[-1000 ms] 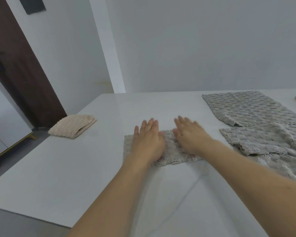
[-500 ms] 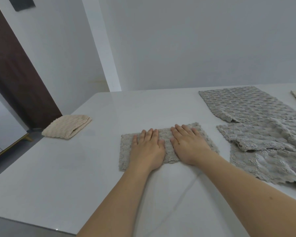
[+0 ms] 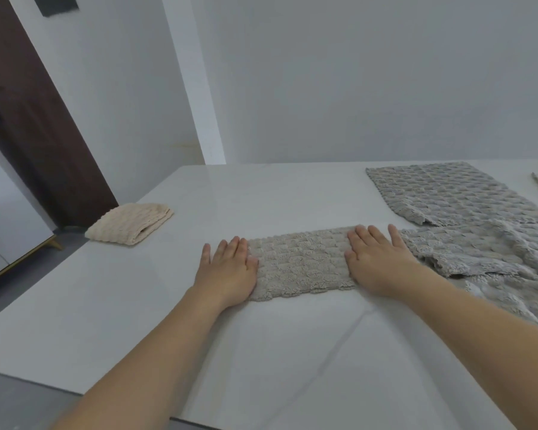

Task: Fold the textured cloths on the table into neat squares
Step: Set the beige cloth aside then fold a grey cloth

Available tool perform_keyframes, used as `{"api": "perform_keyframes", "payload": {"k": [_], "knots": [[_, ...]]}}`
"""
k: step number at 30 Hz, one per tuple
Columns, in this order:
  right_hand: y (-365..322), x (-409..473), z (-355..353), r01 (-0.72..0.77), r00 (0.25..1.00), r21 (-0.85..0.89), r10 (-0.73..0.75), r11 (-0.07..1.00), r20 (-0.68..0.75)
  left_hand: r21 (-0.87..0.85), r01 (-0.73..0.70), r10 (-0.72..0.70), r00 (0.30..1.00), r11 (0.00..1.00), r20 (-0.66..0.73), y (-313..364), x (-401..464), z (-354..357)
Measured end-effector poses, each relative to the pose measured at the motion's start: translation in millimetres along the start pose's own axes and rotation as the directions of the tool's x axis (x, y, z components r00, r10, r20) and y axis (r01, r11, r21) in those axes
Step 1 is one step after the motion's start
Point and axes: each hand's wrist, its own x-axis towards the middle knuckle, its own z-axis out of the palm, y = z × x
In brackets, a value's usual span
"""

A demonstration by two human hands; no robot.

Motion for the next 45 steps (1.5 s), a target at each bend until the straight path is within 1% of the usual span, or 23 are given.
{"api": "perform_keyframes", "payload": {"k": [1, 2, 4, 5, 6, 8, 10, 21, 23, 28, 30, 33, 36, 39, 41, 43, 44, 45], "knots": [[-4, 4, -8, 0.02, 1.0, -0.002, -0.021, 1.0, -0.023, 0.017, 0.005, -0.005, 1.0, 1.0, -0.018, 3, 2, -7], [-10, 8, -17, 0.058, 0.997, 0.027, -0.056, 0.998, -0.061, -0.001, 0.002, -0.002, 0.998, 1.0, -0.061, 8, 4, -15], [-25, 14, -24, 0.157, 0.98, 0.127, -0.139, 0.979, -0.141, -0.126, -0.04, 0.018, 0.984, 0.991, -0.176, 27, 7, -25], [-33, 15, -21, 0.196, 0.973, 0.158, -0.173, 0.968, -0.15, -0.188, -0.082, 0.041, 0.976, 0.979, -0.213, 39, 6, -25], [-40, 15, -14, 0.215, 0.972, 0.163, -0.194, 0.963, -0.135, -0.204, -0.132, 0.086, 0.972, 0.97, -0.218, 51, 5, -19], [-44, 13, 6, 0.202, 0.977, 0.137, -0.19, 0.97, -0.099, -0.124, -0.191, 0.17, 0.972, 0.974, -0.161, 67, 0, 4], [-41, 14, 16, 0.185, 0.98, 0.124, -0.172, 0.975, -0.104, -0.101, -0.167, 0.155, 0.981, 0.981, -0.113, 67, 2, 16], [-40, 16, 14, 0.183, 0.979, 0.128, -0.168, 0.975, -0.116, -0.092, -0.17, 0.161, 0.982, 0.981, -0.098, 65, 6, 14], [-35, 13, 14, 0.18, 0.981, 0.139, -0.166, 0.974, -0.104, -0.094, -0.168, 0.161, 0.984, 0.981, -0.083, 58, 6, 13], [-2, 1, 16, 0.094, 0.994, 0.152, -0.085, 0.984, -0.062, -0.116, -0.075, 0.073, 0.997, 0.99, -0.019, 3, 8, 7], [1, -1, 15, 0.081, 0.996, 0.155, -0.076, 0.985, -0.043, -0.128, -0.082, 0.083, 0.996, 0.988, 0.007, -12, 6, 7], [1, 3, 14, 0.108, 0.994, 0.128, -0.105, 0.986, -0.031, -0.12, -0.094, 0.097, 0.995, 0.988, 0.013, -13, 4, 5], [8, 13, 6, 0.187, 0.982, 0.045, -0.188, 0.981, 0.013, -0.051, -0.036, 0.039, 0.997, 0.998, 0.07, 1, -11, 0], [15, 31, -5, 0.245, 0.968, -0.045, -0.241, 0.969, 0.077, 0.191, 0.048, -0.069, 0.992, 0.98, 0.102, 22, -39, -4], [15, 45, -16, 0.232, 0.967, -0.154, -0.21, 0.961, 0.143, 0.353, 0.056, -0.107, 0.986, 0.934, 0.127, 40, -55, -9], [8, 57, -29, 0.18, 0.976, -0.309, -0.13, 0.934, 0.175, 0.449, 0.021, -0.099, 0.983, 0.893, 0.152, 56, -69, -17], [3, 60, -35, 0.153, 0.983, -0.378, -0.102, 0.913, 0.151, 0.468, 0.002, -0.087, 0.983, 0.884, 0.16, 61, -75, -19], [-4, 60, -40, 0.13, 0.991, -0.434, -0.098, 0.891, 0.095, 0.475, -0.014, -0.073, 0.984, 0.88, 0.164, 65, -82, -19]]}}
